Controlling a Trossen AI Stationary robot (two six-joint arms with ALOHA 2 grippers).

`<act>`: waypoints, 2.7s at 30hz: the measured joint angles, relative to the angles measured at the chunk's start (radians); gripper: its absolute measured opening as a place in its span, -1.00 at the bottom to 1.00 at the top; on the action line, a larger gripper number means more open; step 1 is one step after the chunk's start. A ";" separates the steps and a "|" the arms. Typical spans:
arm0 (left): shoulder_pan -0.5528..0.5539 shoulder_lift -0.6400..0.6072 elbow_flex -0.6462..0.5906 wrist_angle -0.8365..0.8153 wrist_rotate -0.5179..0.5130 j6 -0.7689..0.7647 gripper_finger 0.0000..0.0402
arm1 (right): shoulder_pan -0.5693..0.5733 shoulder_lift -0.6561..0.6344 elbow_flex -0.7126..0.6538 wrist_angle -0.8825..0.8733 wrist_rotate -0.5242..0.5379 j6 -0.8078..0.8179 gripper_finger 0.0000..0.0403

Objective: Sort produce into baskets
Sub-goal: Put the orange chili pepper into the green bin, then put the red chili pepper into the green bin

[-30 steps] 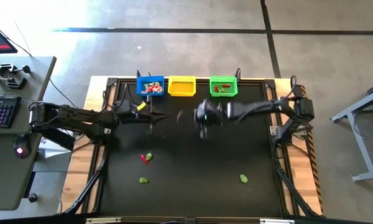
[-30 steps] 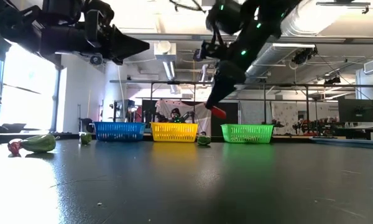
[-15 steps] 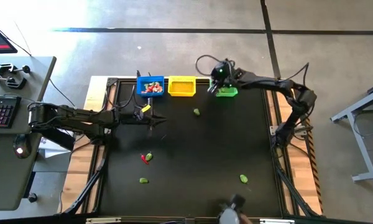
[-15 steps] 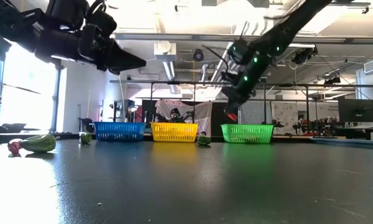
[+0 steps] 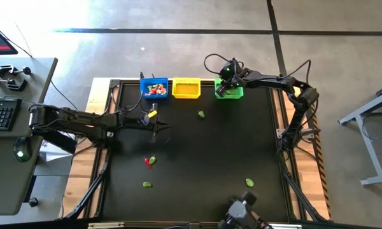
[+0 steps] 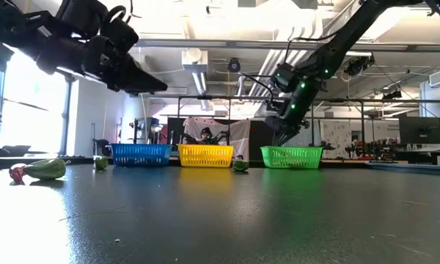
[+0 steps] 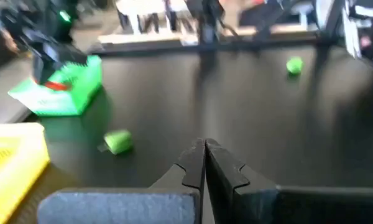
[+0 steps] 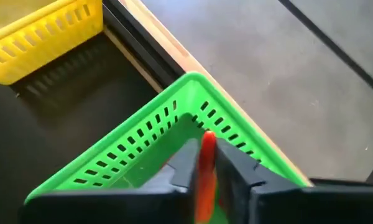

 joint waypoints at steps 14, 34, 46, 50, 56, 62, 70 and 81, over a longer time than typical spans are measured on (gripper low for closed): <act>-0.304 -0.081 0.219 -0.843 -0.047 -0.083 -1.00 | 0.031 -0.056 0.000 -0.083 0.109 -0.044 -0.71; -0.691 0.073 0.228 -1.118 -0.313 -0.362 -0.29 | 0.170 -0.371 -0.275 0.097 0.135 0.041 -0.99; -0.686 0.221 0.232 -1.065 -0.317 -0.259 -0.25 | 0.213 -0.653 -0.469 0.210 0.163 0.086 -1.00; -0.686 0.226 0.231 -1.057 -0.304 -0.261 -0.40 | 0.213 -0.690 -0.476 0.206 0.163 0.091 -1.00; -0.686 0.225 0.231 -1.068 -0.273 -0.264 -0.90 | 0.213 -0.702 -0.476 0.205 0.158 0.093 -1.00; -0.689 0.216 0.230 -1.081 -0.231 -0.292 -0.98 | 0.224 -0.702 -0.476 0.195 0.157 0.091 -1.00; -0.679 0.074 0.216 -1.011 -0.134 -0.352 -1.00 | 0.318 -0.701 -0.484 0.180 0.156 0.089 -1.00; -0.425 -0.027 0.044 -0.317 0.070 -0.340 -1.00 | 0.543 -0.700 -0.781 0.780 0.080 0.197 -1.00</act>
